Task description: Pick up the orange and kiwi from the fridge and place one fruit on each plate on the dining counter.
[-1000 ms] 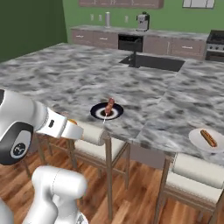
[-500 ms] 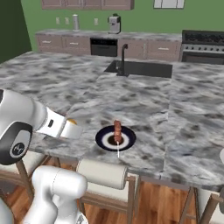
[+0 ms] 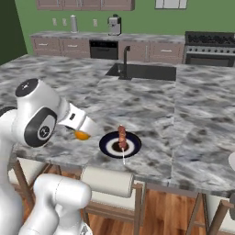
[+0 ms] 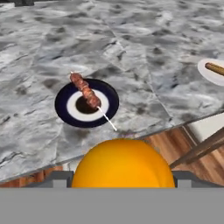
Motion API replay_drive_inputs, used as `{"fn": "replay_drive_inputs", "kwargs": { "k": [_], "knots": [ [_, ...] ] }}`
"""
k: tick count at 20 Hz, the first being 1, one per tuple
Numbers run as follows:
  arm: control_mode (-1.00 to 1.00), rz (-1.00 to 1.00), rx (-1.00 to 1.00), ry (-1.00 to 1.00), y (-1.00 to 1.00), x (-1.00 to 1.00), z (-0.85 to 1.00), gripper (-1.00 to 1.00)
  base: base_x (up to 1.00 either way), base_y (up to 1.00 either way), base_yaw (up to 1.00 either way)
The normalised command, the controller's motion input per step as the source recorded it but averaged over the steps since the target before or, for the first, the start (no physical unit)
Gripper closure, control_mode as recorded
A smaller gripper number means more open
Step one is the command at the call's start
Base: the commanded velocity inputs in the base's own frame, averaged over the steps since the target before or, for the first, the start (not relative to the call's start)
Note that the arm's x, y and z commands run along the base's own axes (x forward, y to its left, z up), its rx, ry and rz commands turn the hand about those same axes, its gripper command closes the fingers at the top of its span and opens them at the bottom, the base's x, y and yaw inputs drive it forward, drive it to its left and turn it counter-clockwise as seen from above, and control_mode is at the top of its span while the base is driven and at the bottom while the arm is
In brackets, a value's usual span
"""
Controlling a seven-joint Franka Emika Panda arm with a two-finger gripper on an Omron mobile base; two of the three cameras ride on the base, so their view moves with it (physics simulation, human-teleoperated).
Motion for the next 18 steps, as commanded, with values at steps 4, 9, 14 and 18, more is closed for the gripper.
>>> {"fn": "replay_drive_inputs", "kwargs": {
  "k": [4,9,14,18],
  "knots": [
    [-1.0,0.0,0.06,0.36,-0.18,0.99,-0.51,1.0,0.0,0.0,0.0],
    [-1.0,0.0,0.0,0.23,-0.01,0.79,-0.59,1.0,0.0,0.0,0.0],
    [-1.0,0.09,0.0,0.25,-0.04,0.61,-0.85,1.0,0.0,0.0,0.0],
    [-1.0,0.13,0.0,0.21,-0.03,0.62,-0.81,1.0,0.0,0.0,0.0]
  ]
}}
